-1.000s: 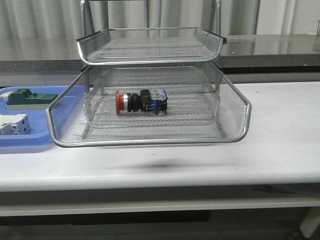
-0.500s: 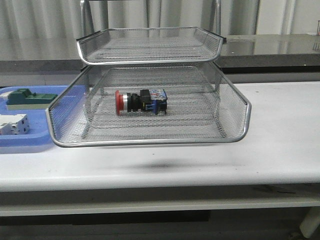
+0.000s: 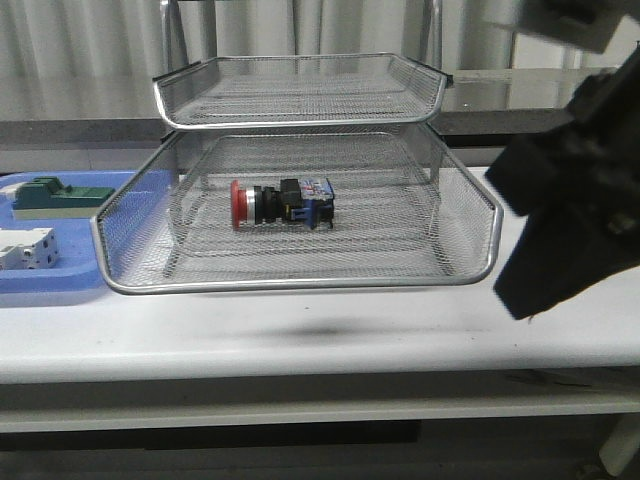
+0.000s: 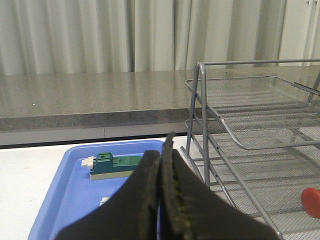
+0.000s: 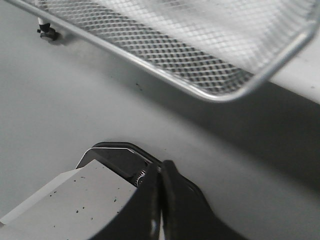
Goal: Place button on rack with both arms
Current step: 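Push the middle wire tray back into the rack with the right gripper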
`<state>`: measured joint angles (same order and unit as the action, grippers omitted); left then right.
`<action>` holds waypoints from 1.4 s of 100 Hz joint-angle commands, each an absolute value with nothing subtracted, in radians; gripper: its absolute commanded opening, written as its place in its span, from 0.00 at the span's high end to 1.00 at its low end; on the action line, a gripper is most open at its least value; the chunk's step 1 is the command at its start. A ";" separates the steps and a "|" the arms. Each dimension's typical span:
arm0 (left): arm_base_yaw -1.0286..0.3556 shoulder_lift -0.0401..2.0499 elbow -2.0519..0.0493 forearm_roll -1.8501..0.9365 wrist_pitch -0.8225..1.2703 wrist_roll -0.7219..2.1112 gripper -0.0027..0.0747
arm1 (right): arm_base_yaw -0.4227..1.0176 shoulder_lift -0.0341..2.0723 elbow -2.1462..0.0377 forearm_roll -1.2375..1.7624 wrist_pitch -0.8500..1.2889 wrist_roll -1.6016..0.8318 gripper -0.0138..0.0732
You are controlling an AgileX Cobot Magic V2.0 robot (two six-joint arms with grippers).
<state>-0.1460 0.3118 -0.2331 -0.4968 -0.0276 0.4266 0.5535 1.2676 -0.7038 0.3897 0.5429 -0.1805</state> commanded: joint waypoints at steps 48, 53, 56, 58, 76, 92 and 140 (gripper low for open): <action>-0.144 0.318 -0.260 -0.505 -0.099 0.419 0.99 | 0.760 1.597 -0.963 0.356 0.433 -0.196 0.92; -0.144 0.318 -0.260 -0.505 -0.099 0.419 0.99 | 0.762 1.616 -0.979 0.339 0.432 -0.196 0.92; -0.144 0.318 -0.260 -0.505 -0.099 0.419 0.99 | 0.762 1.625 -0.987 0.328 0.432 -0.196 0.92; -0.144 0.318 -0.260 -0.505 -0.099 0.419 0.99 | 0.762 1.631 -0.993 0.319 0.432 -0.196 0.92; -0.144 0.318 -0.260 -0.505 -0.099 0.419 0.99 | 0.747 1.671 -1.052 0.227 0.406 -0.196 0.92; -0.144 0.318 -0.260 -0.505 -0.099 0.419 0.99 | 0.684 1.703 -1.120 0.214 0.398 -0.196 0.92; -0.144 0.318 -0.260 -0.505 -0.099 0.419 0.99 | 0.512 1.821 -1.330 0.134 0.403 -0.196 0.92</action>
<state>-0.1460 0.3118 -0.2331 -0.4968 -0.0296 0.4266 0.5374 1.8566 -1.2709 0.1597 0.4796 -0.1868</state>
